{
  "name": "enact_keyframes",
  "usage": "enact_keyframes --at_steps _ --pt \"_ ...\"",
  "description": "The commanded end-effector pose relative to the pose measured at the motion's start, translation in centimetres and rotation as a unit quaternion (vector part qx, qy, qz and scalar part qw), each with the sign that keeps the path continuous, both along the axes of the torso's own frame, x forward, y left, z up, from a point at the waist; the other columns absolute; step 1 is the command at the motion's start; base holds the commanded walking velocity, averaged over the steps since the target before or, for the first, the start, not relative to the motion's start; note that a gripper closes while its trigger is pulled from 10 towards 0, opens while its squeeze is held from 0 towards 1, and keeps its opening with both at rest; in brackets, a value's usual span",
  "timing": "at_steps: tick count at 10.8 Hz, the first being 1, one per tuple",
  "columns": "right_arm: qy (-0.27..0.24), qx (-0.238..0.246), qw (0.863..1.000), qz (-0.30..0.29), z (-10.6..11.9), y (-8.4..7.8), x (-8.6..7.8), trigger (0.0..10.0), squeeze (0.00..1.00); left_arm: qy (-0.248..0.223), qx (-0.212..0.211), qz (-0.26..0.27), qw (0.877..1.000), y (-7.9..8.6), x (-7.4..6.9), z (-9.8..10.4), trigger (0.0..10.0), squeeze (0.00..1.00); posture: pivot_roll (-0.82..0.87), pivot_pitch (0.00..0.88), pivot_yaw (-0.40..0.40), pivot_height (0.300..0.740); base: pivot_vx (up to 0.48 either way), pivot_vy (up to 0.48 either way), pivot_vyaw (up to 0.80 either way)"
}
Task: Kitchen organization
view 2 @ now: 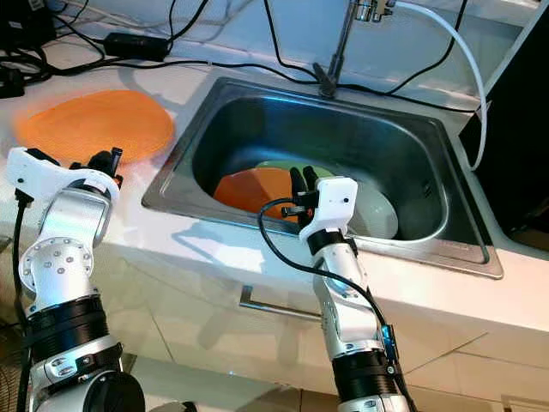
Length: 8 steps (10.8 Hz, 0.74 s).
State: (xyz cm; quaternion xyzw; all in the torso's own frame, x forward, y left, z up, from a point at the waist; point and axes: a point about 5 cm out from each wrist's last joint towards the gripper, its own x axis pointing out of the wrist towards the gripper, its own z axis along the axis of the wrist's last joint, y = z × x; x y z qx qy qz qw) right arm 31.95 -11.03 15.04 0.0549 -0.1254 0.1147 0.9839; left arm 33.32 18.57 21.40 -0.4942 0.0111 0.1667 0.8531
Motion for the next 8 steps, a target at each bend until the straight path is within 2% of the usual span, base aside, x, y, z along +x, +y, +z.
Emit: enact_keyframes --at_steps 1,4,6,8 --pt "0.004 -0.003 1.000 -0.001 0.0 -0.1 0.1 10.0 0.00 0.004 0.007 -0.008 1.000 -0.7 0.1 -0.2 0.0 0.00 0.15 0.096 -0.085 0.740 0.000 0.000 0.00" --pt "0.005 -0.003 1.000 -0.001 0.0 -0.1 0.2 10.0 0.00 -0.004 0.017 -0.010 1.000 -0.9 0.1 -0.1 0.0 0.00 0.15 0.093 -0.086 0.740 0.000 0.000 0.00" --pt "0.003 0.001 1.000 -0.001 0.3 -0.1 0.3 10.0 0.00 -0.057 0.028 -0.031 0.997 -1.5 0.1 1.1 0.0 0.00 0.14 0.090 -0.086 0.740 0.000 0.000 0.00" --pt "0.002 0.002 1.000 -0.002 0.5 -0.1 0.4 10.0 0.00 -0.102 0.019 -0.035 0.994 -1.7 0.0 1.9 0.0 0.00 0.14 0.089 -0.087 0.740 0.000 0.000 0.00"
